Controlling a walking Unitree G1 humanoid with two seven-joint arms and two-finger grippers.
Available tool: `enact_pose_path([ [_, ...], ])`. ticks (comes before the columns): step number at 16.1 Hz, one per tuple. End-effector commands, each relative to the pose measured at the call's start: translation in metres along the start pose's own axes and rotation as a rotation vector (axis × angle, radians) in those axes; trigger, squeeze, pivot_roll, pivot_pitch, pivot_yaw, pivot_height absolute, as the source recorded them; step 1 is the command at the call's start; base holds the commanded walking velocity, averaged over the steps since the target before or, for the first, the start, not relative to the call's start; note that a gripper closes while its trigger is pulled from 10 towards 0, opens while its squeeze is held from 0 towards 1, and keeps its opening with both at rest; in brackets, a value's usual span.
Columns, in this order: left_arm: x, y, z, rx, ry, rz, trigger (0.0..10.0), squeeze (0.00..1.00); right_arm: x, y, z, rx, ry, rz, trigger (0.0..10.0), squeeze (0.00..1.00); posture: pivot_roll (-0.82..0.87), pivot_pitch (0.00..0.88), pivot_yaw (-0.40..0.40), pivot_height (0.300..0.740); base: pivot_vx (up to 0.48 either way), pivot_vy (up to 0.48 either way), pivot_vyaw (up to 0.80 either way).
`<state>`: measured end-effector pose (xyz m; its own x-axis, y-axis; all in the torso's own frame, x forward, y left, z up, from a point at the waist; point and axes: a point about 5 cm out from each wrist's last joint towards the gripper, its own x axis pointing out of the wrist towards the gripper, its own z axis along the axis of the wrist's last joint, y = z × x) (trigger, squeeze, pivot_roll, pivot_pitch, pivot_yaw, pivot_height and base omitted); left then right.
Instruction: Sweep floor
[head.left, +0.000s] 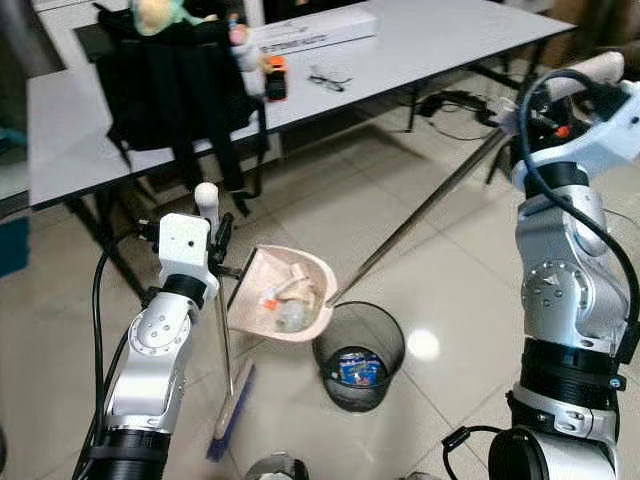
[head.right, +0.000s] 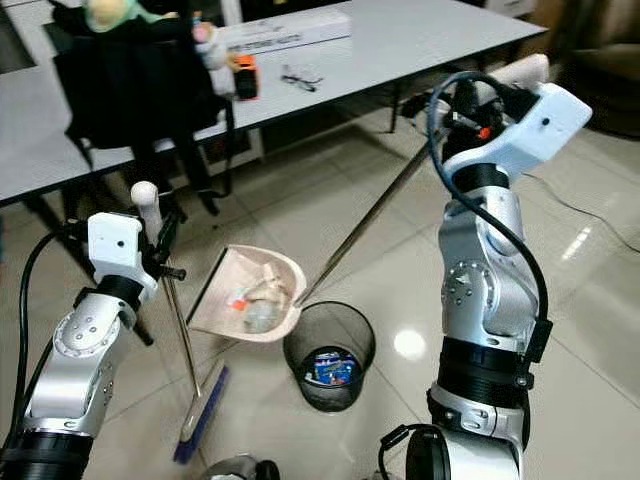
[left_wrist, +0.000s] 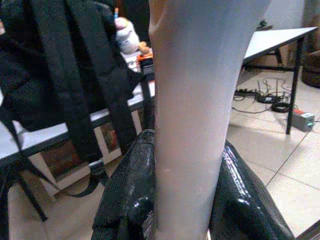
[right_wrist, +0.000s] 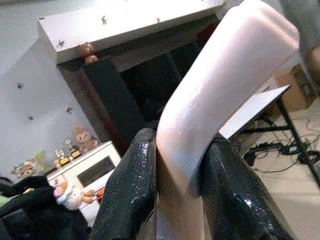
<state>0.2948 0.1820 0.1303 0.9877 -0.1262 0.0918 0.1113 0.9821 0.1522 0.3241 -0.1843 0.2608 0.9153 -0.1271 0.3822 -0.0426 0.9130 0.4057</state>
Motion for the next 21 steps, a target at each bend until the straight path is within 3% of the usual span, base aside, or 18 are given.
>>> enact_pose_path([
  [1, 0.001, 0.004, -0.001, 0.023, 0.007, 0.004, 10.0, 0.00, 0.003, 0.008, 0.017, -0.094, -0.092, 0.061, 10.0, 0.00, 0.01, 0.038, 0.075, 0.740, 0.000, 0.000, 0.00],
  [3, 0.001, 0.002, -0.003, 0.023, 0.019, -0.008, 10.0, 0.00, 0.001, 0.016, 0.021, -0.166, -0.128, 0.140, 10.0, 0.00, 0.01, 0.035, 0.080, 0.740, 0.000, 0.000, 0.00],
  [5, 0.003, 0.000, -0.002, 0.015, 0.008, -0.021, 10.0, 0.00, -0.003, 0.030, 0.021, -0.178, -0.155, 0.242, 10.0, 0.00, 0.00, 0.026, 0.082, 0.740, 0.000, 0.000, 0.00],
  [7, 0.004, -0.001, -0.002, 0.016, 0.007, -0.025, 10.0, 0.00, -0.006, 0.041, 0.016, -0.265, -0.149, 0.349, 10.0, 0.00, 0.00, 0.019, 0.082, 0.740, 0.000, 0.000, 0.00],
  [11, 0.005, -0.003, -0.003, 0.016, 0.004, -0.036, 10.0, 0.00, -0.022, 0.063, -0.010, -0.445, -0.123, 0.611, 10.0, 0.00, 0.01, 0.007, 0.076, 0.740, 0.000, 0.000, 0.00],
  [17, 0.006, -0.004, -0.003, 0.012, 0.005, -0.050, 10.0, 0.00, -0.035, 0.068, -0.023, -0.517, -0.077, 0.750, 10.0, 0.00, 0.00, 0.006, 0.080, 0.740, 0.000, 0.000, 0.00],
  [21, 0.006, -0.005, -0.003, 0.018, 0.004, -0.057, 10.0, 0.00, -0.048, 0.083, -0.033, -0.567, -0.065, 0.880, 10.0, 0.00, 0.00, 0.009, 0.079, 0.740, 0.000, 0.000, 0.00],
])
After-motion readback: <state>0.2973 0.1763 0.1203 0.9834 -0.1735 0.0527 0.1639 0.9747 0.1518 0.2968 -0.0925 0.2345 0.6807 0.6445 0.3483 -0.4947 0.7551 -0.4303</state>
